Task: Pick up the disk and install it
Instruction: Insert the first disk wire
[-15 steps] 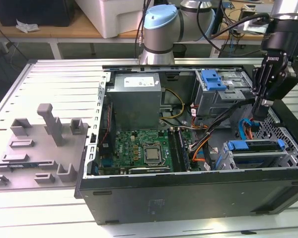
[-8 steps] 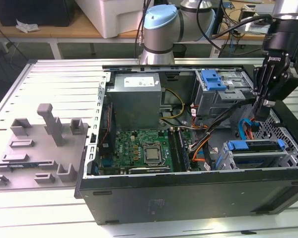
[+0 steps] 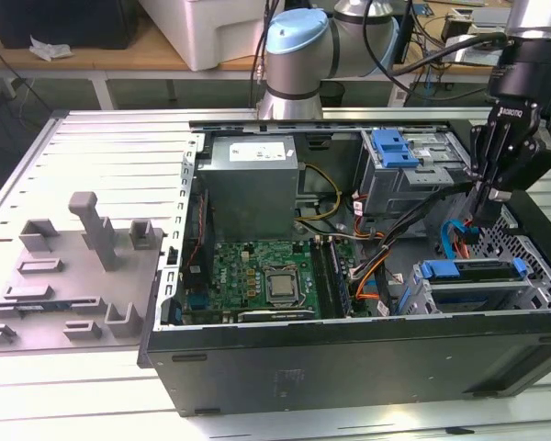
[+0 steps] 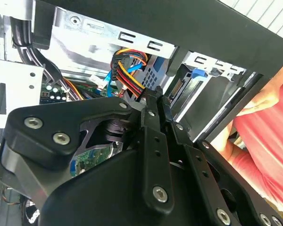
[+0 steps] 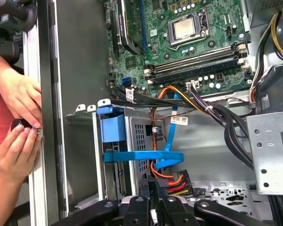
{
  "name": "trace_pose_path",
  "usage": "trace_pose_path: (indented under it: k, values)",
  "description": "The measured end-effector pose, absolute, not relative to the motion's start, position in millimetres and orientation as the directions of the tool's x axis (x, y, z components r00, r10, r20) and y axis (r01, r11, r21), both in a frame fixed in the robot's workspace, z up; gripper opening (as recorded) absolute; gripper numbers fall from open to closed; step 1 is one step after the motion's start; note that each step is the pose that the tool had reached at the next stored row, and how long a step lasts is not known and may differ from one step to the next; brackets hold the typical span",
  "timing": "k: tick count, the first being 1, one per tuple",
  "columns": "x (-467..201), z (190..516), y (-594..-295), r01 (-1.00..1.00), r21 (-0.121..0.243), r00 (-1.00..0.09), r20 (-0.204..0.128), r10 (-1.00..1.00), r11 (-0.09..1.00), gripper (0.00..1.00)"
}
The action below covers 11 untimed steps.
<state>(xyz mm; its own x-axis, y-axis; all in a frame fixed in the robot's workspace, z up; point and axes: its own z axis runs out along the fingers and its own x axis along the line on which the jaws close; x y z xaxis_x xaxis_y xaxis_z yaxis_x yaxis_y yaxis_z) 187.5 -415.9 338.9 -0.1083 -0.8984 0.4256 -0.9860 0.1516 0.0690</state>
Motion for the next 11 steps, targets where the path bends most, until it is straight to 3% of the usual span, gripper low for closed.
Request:
trace_pose_path:
  k: [11]
  values:
    - [182.8, 342.3, -425.9, -0.989, 0.058, -0.107, 0.371, -0.922, 0.138, 0.17]
